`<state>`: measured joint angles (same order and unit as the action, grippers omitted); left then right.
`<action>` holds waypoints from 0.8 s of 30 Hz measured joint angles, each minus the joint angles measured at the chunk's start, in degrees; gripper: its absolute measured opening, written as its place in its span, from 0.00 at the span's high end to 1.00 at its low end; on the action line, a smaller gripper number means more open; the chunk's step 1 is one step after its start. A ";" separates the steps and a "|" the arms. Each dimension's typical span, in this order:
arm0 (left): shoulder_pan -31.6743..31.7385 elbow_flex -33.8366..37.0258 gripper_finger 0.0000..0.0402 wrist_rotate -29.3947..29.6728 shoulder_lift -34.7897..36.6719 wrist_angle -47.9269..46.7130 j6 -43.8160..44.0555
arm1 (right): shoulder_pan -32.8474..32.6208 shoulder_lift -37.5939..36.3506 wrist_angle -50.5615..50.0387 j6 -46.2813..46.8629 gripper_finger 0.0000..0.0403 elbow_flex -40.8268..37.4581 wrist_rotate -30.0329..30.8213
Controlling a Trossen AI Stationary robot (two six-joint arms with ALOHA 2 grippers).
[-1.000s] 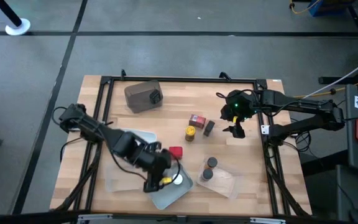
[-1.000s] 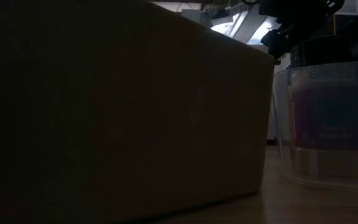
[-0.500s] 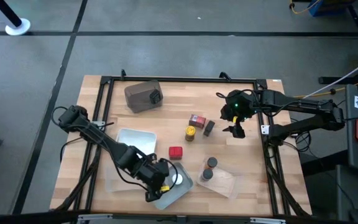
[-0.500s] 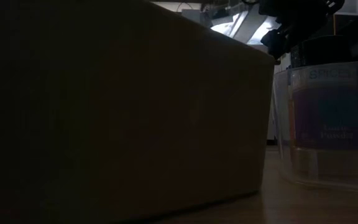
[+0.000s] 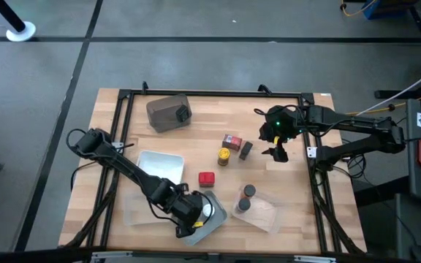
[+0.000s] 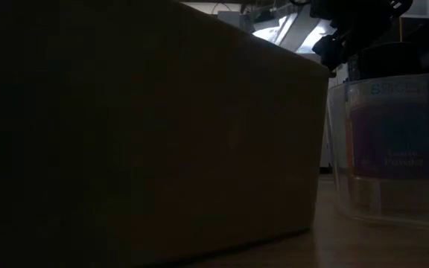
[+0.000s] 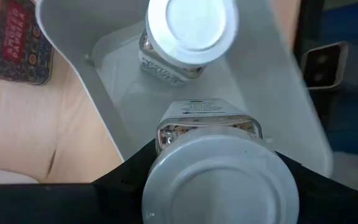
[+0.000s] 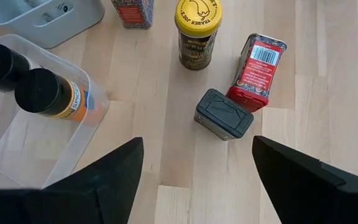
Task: Sort spices by type
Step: Put the white seasoning bottle into the gray bin
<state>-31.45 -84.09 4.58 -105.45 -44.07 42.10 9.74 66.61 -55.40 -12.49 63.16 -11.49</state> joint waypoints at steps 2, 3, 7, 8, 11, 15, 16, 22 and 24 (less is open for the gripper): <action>0.15 0.00 0.54 0.06 -1.18 0.06 -0.38 | 0.00 0.00 -0.02 0.01 0.25 0.00 0.00; 0.16 0.00 0.54 0.03 -1.64 -0.02 -0.56 | 0.00 0.00 -0.02 0.00 0.25 0.00 -0.02; 0.36 0.00 0.51 0.09 -3.24 0.04 -1.83 | 0.00 0.00 -0.05 0.01 0.25 0.00 -0.02; 0.45 0.00 0.50 0.03 -3.66 0.06 -2.18 | 0.00 0.00 -0.03 0.02 0.25 0.00 -0.02; 0.57 0.00 0.49 0.08 -4.24 0.05 -3.47 | 0.00 0.00 -0.04 0.00 0.25 0.00 -0.02; 0.84 0.00 0.49 0.06 -4.96 0.50 -3.25 | 0.00 0.00 -0.07 0.02 0.25 0.00 -0.04; 0.84 0.00 0.49 0.07 -5.11 0.89 -2.91 | 0.00 0.00 -0.06 0.02 0.25 0.00 -0.04; 0.85 0.00 0.48 0.06 -5.68 1.92 -2.97 | 0.00 0.00 -0.09 0.02 0.25 0.00 -0.06; 0.84 0.00 0.48 0.07 -5.97 2.05 -2.10 | 0.00 0.00 -0.09 0.02 0.25 0.00 -0.04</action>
<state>-30.61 -84.09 4.64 -111.41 -42.03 39.99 9.74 66.61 -55.48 -12.47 63.16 -11.53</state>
